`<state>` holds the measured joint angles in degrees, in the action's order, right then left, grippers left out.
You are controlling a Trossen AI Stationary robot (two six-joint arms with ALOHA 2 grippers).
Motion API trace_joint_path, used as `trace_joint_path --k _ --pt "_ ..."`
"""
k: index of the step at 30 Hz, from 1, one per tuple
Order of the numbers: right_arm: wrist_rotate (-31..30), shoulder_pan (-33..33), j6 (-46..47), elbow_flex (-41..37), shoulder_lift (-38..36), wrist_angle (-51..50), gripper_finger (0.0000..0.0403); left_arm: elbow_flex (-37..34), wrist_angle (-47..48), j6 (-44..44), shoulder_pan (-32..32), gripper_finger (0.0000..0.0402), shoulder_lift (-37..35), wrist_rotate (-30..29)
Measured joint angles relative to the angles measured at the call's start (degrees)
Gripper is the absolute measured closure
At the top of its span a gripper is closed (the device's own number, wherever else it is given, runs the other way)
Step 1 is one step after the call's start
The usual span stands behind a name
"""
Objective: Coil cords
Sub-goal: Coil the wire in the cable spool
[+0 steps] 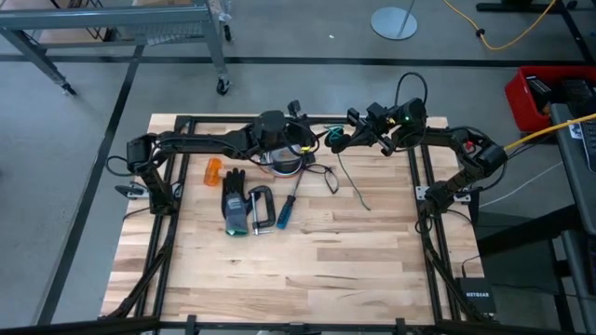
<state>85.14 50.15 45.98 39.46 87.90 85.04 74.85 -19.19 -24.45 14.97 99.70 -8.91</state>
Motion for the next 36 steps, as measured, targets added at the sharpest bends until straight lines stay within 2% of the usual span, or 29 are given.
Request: trace_joint_path --k 10,20,29,36 --pt "-0.1 0.1 -0.1 0.0 0.0 0.0 0.0402 0.0 -0.6 -4.7 -1.6 0.0292 0.0 0.0" --pt "-0.4 0.1 -0.1 0.0 0.0 0.0 0.0402 0.0 -0.8 -4.8 -1.9 0.0392 0.0 -0.3" --pt "-2.0 0.1 -2.3 0.0 0.1 -0.2 0.0402 0.0 4.1 1.3 -2.0 0.0397 0.0 -1.6" --pt "-5.6 0.1 -4.5 0.0 0.1 -0.2 0.0402 0.1 6.2 3.7 -2.5 0.0398 0.0 -1.8"
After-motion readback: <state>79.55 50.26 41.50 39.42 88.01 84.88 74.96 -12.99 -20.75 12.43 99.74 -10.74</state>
